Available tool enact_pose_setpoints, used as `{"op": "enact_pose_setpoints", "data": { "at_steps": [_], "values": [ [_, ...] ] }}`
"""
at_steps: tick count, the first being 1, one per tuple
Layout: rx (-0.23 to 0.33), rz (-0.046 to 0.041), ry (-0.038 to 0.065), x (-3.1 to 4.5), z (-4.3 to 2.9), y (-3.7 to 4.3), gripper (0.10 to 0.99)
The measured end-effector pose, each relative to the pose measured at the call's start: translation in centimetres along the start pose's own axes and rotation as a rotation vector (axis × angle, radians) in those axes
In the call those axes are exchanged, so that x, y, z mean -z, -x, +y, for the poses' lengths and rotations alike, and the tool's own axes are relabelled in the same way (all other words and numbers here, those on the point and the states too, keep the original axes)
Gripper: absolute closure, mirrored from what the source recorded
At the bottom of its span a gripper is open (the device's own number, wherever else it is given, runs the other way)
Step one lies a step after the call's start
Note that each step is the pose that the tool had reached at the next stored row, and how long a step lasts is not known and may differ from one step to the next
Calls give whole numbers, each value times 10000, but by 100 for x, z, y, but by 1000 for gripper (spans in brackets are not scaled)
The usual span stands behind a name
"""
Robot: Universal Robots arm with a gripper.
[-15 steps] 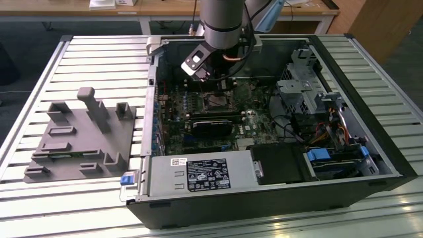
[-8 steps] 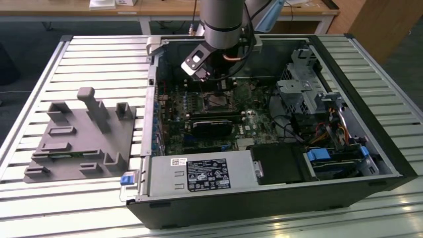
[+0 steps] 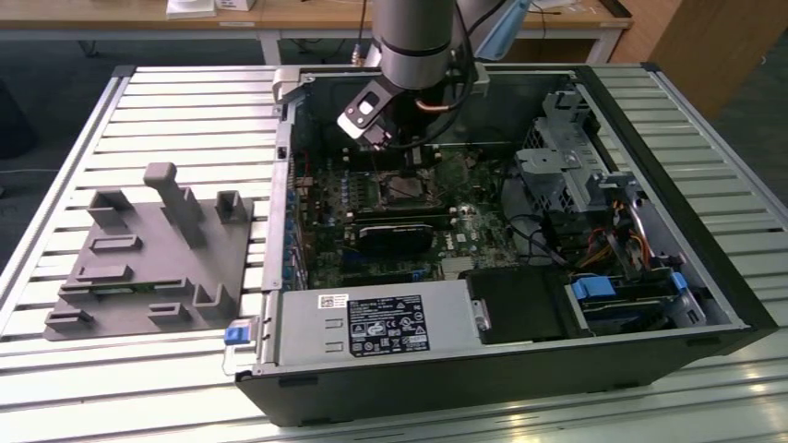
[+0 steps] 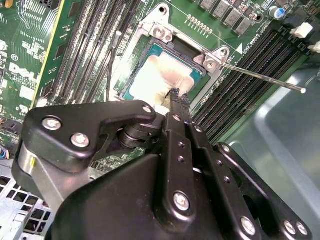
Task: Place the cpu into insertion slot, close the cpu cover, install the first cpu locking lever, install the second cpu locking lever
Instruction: 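Close the cpu cover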
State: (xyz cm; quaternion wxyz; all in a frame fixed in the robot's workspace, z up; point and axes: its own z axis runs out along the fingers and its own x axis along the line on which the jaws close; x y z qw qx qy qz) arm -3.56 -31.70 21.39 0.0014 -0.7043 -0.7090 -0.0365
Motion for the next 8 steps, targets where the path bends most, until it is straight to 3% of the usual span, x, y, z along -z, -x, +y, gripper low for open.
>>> {"op": "enact_pose_setpoints", "data": {
  "at_steps": [8],
  "values": [
    [0, 1, 1, 38, 2, -2, 980]
  ]
}}
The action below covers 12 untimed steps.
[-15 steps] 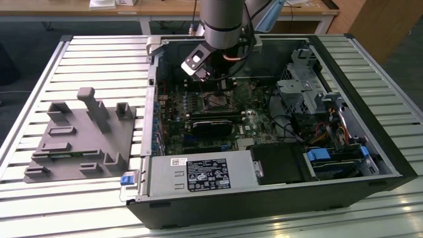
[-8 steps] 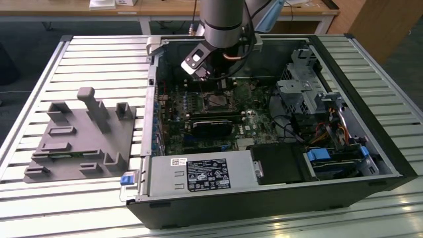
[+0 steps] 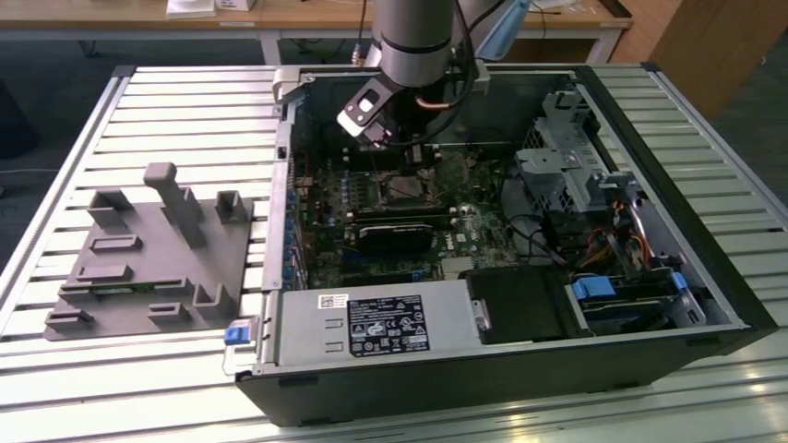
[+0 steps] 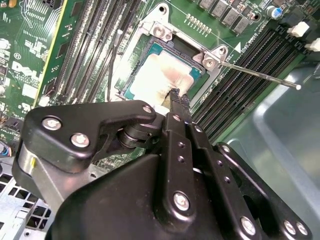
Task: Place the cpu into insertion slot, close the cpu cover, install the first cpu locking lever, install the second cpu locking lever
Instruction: 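Close the cpu cover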
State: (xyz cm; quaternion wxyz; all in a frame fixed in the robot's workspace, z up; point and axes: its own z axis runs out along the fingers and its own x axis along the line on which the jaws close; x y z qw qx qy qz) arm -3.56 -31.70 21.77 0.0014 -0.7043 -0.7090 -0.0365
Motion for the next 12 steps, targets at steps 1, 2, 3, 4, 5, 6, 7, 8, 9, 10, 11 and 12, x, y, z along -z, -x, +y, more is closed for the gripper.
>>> {"op": "enact_pose_setpoints", "data": {
  "at_steps": [1, 2, 3, 4, 5, 6, 7, 8, 9, 10, 11, 12],
  "values": [
    [-2, 1, 0, 5, 0, 0, 980],
    [-5, 0, 0, 12, 1, -1, 980],
    [-6, 1, 1, 22, 1, -1, 980],
    [-7, 0, 0, 34, 2, -2, 980],
    [-9, 0, 0, 47, 2, -2, 980],
    [-10, 0, 1, 61, 3, -3, 980],
    [-10, 0, 1, 73, 4, -4, 980],
    [-12, 0, 1, 84, 4, -5, 980],
    [-13, 0, 1, 95, 5, -5, 980],
    [-14, -1, 1, 108, 6, -6, 980],
    [-15, -1, 1, 120, 6, -7, 980],
    [-16, 0, 1, 132, 7, -7, 980]
  ]
}}
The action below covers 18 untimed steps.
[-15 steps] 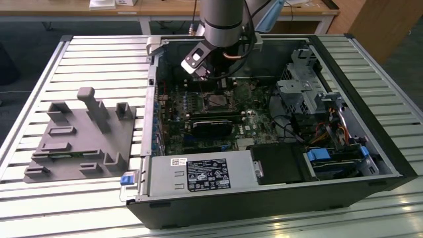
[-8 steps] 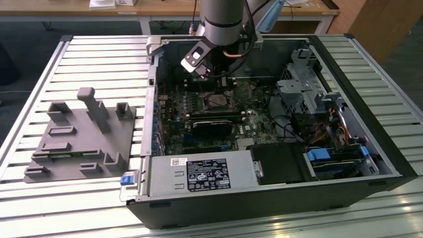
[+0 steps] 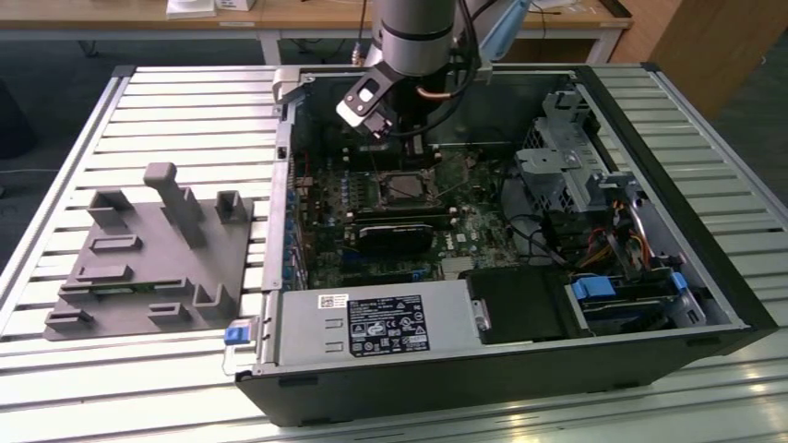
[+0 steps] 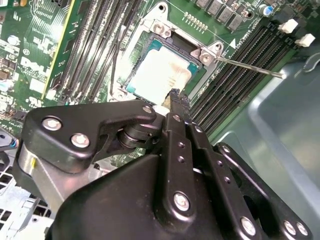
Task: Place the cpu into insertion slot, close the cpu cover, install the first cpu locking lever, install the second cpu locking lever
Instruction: 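Close the cpu cover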
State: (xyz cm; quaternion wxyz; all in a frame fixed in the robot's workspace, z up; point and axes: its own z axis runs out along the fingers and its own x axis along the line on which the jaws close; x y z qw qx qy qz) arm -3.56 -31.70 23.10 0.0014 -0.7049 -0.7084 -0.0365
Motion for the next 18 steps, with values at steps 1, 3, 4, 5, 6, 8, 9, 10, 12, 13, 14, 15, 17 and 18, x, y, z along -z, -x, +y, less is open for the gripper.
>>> {"op": "enact_pose_setpoints", "data": {
  "at_steps": [1, 3, 4, 5, 6, 8, 9, 10, 12, 13, 14, 15, 17, 18],
  "values": [
    [-1, 0, 1, 12, 1, -1, 980],
    [-3, 0, 1, 39, 2, -2, 980],
    [-4, -1, 0, 54, 3, -3, 980],
    [-5, -1, 0, 69, 3, -4, 980],
    [-6, -1, 0, 96, 5, -5, 980],
    [-7, -1, 1, 135, 7, -7, 980],
    [-7, -1, 1, 157, 8, -8, 980],
    [-8, 0, 1, 178, 9, -10, 980],
    [-8, -1, 1, 213, 11, -11, 980],
    [-9, -1, 1, 228, 11, -12, 980],
    [-9, -1, 0, 239, 12, -13, 980],
    [-9, -2, 0, 248, 12, -13, 980],
    [-8, 0, 0, 256, 13, -8, 980],
    [-7, 1, 1, 257, 13, -5, 980]
  ]
}}
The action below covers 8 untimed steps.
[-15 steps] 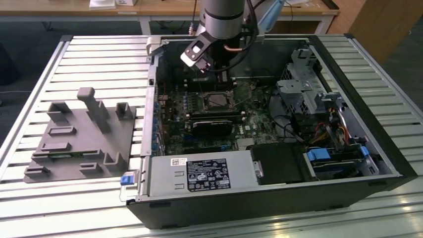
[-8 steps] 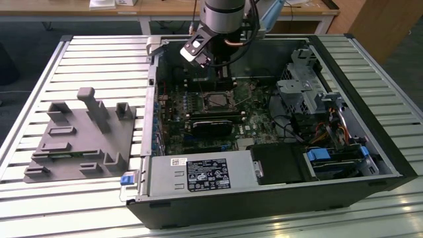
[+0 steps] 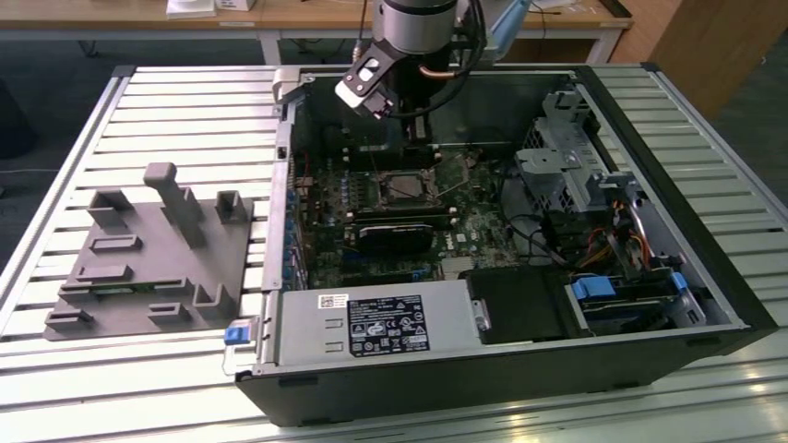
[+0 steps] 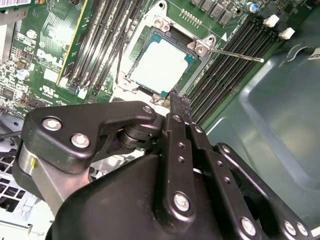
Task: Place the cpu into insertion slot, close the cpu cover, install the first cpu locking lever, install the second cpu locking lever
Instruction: 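Close the cpu cover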
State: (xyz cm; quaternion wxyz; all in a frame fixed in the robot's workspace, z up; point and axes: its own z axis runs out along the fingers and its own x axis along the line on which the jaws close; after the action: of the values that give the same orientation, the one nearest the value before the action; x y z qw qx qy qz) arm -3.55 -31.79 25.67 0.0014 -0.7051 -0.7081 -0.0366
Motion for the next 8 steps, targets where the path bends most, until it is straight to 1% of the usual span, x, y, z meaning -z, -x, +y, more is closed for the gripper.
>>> {"op": "enact_pose_setpoints", "data": {
  "at_steps": [8],
  "values": [
    [-2, -1, 0, 2, -1, 24, 980]
  ]
}}
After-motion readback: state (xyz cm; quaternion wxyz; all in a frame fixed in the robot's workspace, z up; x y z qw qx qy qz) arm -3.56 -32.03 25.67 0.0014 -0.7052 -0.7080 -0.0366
